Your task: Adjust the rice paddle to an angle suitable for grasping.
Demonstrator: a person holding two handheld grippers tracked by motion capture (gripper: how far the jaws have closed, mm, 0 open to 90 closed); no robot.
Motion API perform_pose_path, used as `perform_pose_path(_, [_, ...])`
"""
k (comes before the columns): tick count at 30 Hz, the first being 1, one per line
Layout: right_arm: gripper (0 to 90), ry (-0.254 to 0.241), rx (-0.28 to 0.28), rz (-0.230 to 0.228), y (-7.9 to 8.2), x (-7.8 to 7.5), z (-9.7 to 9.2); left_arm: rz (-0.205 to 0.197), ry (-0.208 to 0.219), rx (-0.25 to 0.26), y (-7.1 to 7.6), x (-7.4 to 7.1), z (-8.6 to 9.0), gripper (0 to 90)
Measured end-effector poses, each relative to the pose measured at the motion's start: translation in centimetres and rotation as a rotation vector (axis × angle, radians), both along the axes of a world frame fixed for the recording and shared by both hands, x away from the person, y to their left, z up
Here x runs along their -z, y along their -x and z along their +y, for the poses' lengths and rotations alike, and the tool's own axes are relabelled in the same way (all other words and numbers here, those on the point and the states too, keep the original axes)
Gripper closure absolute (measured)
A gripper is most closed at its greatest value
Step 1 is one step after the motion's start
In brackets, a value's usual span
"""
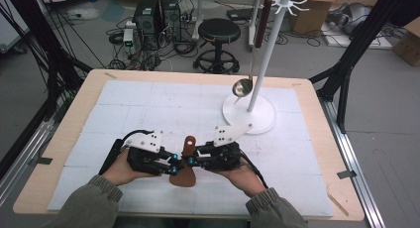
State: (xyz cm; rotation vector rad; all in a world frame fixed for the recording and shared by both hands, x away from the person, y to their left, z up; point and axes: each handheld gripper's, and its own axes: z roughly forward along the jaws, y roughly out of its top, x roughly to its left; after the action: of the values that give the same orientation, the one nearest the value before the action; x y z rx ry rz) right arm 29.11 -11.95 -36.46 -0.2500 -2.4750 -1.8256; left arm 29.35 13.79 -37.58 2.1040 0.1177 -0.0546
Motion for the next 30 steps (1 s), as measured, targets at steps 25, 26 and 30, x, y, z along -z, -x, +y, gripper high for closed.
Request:
perform_pose_path(25, [82.6, 0.025, 0.172, 0.042, -2.2, -1.7, -5.2, 0.004, 0.006, -0.146, 0.4, 0.7, 4.5, 54.2])
perform_pose_path(26, [82.6, 0.025, 0.177, 0.042, -2.3, -1.8, -5.4, 0.004, 0.010, -0.152, 0.4, 0.7, 4.6, 53.5])
perform_pose_path(30, [82.6, 0.022, 0.197, 0.050, -2.8, -2.3, -6.3, -0.013, 0.017, -0.183, 0.5, 0.6, 5.5, 52.6])
